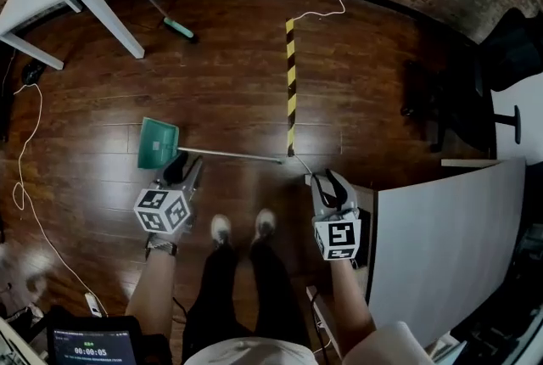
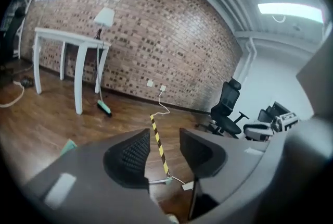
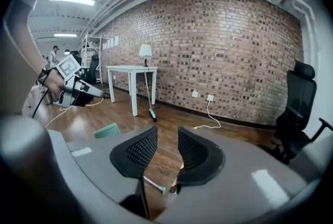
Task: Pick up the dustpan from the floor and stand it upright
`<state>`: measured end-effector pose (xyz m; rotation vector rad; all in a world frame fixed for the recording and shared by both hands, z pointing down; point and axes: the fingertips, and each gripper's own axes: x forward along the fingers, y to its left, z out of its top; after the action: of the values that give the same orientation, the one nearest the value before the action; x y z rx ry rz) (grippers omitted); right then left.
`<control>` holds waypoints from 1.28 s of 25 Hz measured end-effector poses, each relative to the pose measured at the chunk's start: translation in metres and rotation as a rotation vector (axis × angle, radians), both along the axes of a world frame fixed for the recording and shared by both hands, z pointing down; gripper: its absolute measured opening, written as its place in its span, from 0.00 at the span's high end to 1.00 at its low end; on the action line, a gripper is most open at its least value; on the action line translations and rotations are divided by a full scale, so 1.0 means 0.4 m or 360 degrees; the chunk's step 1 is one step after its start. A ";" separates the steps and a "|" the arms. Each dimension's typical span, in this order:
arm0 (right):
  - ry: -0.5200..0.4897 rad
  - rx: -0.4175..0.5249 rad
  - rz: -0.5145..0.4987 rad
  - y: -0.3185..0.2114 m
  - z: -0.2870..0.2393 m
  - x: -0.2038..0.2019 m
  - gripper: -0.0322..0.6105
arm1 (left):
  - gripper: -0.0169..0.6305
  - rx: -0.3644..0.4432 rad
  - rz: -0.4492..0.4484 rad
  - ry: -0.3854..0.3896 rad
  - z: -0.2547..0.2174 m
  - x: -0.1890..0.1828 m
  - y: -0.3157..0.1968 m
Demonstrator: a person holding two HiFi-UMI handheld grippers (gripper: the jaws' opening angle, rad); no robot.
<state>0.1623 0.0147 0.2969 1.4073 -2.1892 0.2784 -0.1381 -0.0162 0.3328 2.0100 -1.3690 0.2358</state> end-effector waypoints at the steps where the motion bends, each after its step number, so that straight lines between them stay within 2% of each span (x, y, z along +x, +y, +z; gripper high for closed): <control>1: 0.0030 -0.0018 -0.0036 -0.004 0.073 -0.009 0.72 | 0.72 -0.0075 -0.0028 0.0062 0.089 0.001 -0.004; 3: 0.0093 -0.0043 -0.0120 -0.015 0.226 -0.023 0.67 | 0.71 -0.0191 -0.0111 0.0185 0.255 0.006 -0.009; 6: 0.0177 -0.0094 -0.0205 -0.035 0.474 -0.023 0.60 | 0.70 -0.0298 -0.0294 0.0333 0.482 0.010 -0.009; 10: 0.0235 -0.0188 -0.0150 -0.039 0.781 0.019 0.58 | 0.68 -0.0453 -0.0542 0.0491 0.771 0.037 0.021; 14: 0.0293 -0.0250 -0.0099 -0.035 1.050 0.057 0.50 | 0.68 -0.0554 -0.0577 0.0531 1.025 0.085 0.028; 19: 0.0267 -0.0373 -0.0018 -0.008 1.338 0.088 0.50 | 0.68 -0.0607 -0.0814 0.0817 1.280 0.091 0.003; 24: 0.0276 -0.0424 0.0007 0.005 1.537 0.098 0.49 | 0.61 -0.0657 -0.0929 0.1107 1.457 0.137 -0.004; 28: 0.0253 -0.0375 -0.0005 -0.021 1.625 0.084 0.51 | 0.62 -0.0621 -0.1034 0.1397 1.505 0.156 -0.018; 30: 0.0259 -0.0331 0.0005 -0.048 1.643 0.087 0.53 | 0.62 -0.0579 -0.1011 0.1482 1.509 0.164 -0.031; 32: 0.0292 -0.0296 0.0015 -0.069 1.649 0.089 0.59 | 0.67 -0.0549 -0.0949 0.1509 1.506 0.172 -0.039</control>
<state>0.1980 -0.0127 0.9564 1.2876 -1.9555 0.3333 -0.0694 -0.0317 0.9352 1.0831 -1.1000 -0.6324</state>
